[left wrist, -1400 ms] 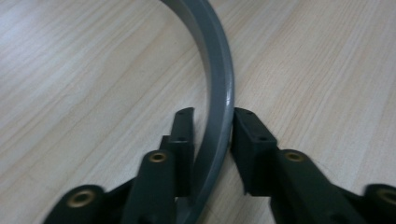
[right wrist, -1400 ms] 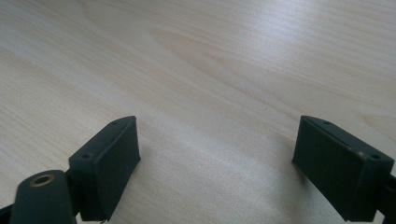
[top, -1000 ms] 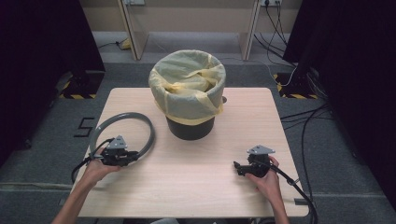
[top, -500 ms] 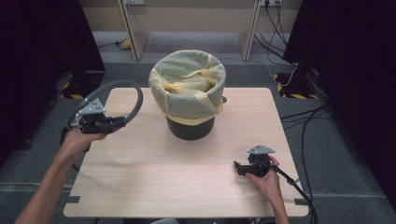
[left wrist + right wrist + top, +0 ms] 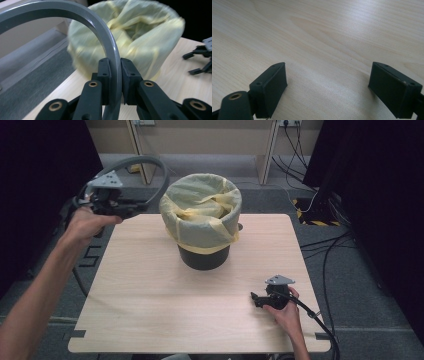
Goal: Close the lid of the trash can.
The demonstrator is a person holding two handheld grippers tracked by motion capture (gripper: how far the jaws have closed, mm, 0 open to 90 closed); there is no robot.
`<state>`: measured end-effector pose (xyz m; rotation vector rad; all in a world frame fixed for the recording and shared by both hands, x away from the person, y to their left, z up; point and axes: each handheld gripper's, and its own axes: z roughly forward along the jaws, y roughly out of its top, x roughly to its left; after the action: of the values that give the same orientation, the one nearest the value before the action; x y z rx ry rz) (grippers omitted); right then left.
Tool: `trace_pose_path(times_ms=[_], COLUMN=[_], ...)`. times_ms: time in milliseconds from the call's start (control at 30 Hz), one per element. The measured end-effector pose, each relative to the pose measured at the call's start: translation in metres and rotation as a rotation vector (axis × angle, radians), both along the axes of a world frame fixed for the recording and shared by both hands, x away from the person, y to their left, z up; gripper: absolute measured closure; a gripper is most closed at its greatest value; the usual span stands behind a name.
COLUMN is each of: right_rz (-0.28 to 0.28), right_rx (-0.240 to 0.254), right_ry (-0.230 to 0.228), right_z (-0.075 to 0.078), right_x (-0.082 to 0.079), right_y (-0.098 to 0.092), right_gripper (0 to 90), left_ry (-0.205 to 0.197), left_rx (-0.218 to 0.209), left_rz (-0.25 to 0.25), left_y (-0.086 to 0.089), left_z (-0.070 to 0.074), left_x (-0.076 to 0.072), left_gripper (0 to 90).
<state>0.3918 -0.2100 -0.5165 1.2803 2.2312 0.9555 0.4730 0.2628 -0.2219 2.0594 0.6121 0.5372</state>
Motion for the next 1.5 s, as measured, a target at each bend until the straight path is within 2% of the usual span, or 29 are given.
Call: trace_pose_path(times_ms=[167,300,433,533,600,767,933,1167,1267,1333,1467,1500], right_rz=[0.0,0.004,0.001,0.002,0.003,0.003,0.002,-0.001,-0.002,-0.003,-0.003,-0.003], right_rx=[-0.004,-0.002,0.001,0.0,-0.001,-0.002,-0.003,-0.003,-0.001,-0.001,-0.001,-0.001], right_ry=[-0.004,0.0,0.0,-0.001,-0.001,-0.001,-0.002,-0.002,-0.001,0.0,0.0,0.0], right_z=[0.0,0.0,0.0,0.0,0.0,0.0,0.0,0.0,0.0,0.0,0.0,0.0], right_x=[0.001,0.0,0.001,0.001,0.001,0.001,0.002,0.002,0.002,0.002,0.002,0.002], right_y=[-0.001,-0.001,-0.002,-0.003,-0.003,-0.003,-0.003,-0.003,-0.003,-0.003,-0.003,-0.003], right_gripper=[15.4,15.5,15.5,15.5,15.5,15.5,15.4,15.4,15.4,15.4,15.5,15.5], left_ry=[0.004,0.013,0.035,0.054,0.071,0.092,0.103,0.112,0.106,0.119,0.116,0.118], left_rx=[0.03,0.056,0.074,0.113,0.116,0.149,0.118,0.095,0.102,0.106,0.135,0.126], left_rz=[-0.084,-0.139,-0.183,-0.204,-0.215,-0.228,-0.233,-0.242,-0.253,-0.253,-0.258,-0.255], left_y=[-0.049,-0.087,-0.12,-0.14,-0.15,-0.161,-0.165,-0.169,-0.17,-0.169,-0.164,-0.163], left_z=[0.011,0.012,0.007,-0.004,-0.009,-0.02,-0.021,-0.024,-0.025,-0.025,-0.024,-0.024], left_x=[0.008,0.013,0.018,0.02,0.022,0.024,0.026,0.025,0.022,0.022,0.017,0.016], left_gripper=[79.0,79.0,78.9,79.0,78.9,78.7,78.3,78.0,77.5,76.4,74.2,73.7])
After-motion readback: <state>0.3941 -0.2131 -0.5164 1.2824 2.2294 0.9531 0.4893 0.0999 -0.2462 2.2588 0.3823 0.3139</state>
